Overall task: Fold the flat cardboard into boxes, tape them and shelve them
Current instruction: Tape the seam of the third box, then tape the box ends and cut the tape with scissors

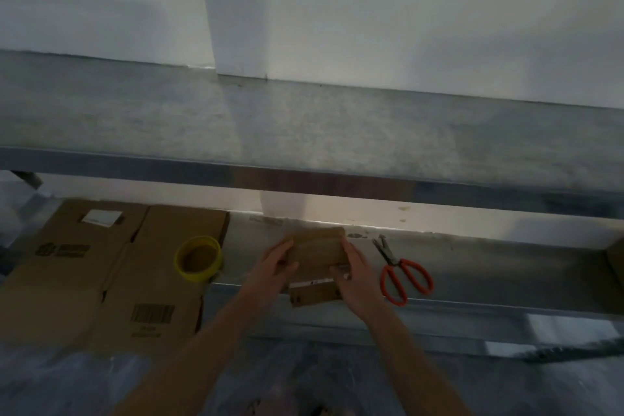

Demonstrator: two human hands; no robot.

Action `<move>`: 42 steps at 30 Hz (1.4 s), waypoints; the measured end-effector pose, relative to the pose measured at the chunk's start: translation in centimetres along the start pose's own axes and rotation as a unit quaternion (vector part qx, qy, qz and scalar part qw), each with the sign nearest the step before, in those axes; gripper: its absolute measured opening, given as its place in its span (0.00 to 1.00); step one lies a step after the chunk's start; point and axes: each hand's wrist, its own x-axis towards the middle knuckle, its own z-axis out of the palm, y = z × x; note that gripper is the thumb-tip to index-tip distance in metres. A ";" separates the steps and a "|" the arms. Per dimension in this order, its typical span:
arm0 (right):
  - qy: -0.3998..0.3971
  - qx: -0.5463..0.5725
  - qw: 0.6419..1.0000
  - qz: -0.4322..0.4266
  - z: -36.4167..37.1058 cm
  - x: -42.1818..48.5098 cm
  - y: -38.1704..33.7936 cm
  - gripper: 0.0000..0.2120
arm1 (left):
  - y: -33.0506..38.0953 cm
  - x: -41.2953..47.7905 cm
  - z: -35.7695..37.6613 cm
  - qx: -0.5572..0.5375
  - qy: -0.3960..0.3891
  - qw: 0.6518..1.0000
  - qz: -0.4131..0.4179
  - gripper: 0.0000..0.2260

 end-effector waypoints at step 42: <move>0.116 -0.299 0.922 -0.215 6.3 -4.4 -6.8 0.25 | -2.5 -1.8 -6.8 0.389 0.013 0.901 0.192 0.31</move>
